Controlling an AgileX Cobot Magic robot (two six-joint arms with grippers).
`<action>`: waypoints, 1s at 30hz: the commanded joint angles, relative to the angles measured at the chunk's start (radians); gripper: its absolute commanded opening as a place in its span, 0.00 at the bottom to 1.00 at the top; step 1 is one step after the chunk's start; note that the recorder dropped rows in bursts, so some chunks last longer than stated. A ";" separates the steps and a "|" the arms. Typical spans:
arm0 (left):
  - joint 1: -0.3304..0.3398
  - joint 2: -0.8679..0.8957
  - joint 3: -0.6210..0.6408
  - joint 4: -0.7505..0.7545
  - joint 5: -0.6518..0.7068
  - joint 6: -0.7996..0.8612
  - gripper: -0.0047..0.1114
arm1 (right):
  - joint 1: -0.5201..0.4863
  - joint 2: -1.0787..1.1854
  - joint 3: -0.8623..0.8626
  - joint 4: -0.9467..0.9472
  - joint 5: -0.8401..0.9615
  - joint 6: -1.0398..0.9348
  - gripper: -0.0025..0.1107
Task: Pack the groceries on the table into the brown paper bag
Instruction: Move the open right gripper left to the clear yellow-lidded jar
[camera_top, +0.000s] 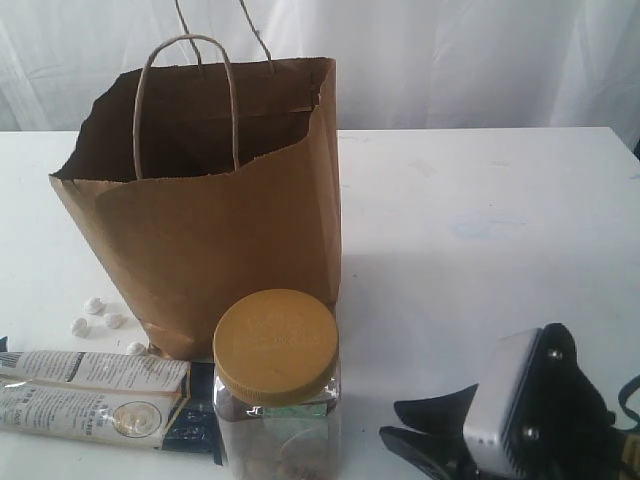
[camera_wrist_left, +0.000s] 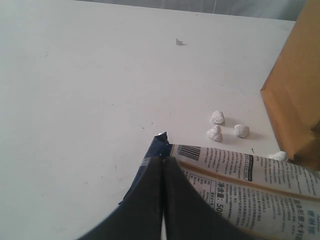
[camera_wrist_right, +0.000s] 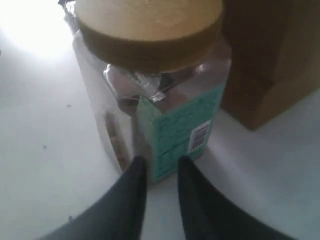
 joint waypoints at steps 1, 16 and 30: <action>-0.004 -0.005 0.001 -0.007 -0.008 -0.009 0.04 | 0.001 -0.004 -0.035 -0.015 0.049 -0.098 0.51; -0.004 -0.005 0.001 -0.007 -0.008 -0.009 0.04 | 0.001 0.096 -0.134 -0.362 0.089 0.007 0.80; -0.004 -0.005 0.001 -0.007 -0.008 -0.009 0.04 | -0.001 0.384 -0.217 -0.382 0.262 0.082 0.58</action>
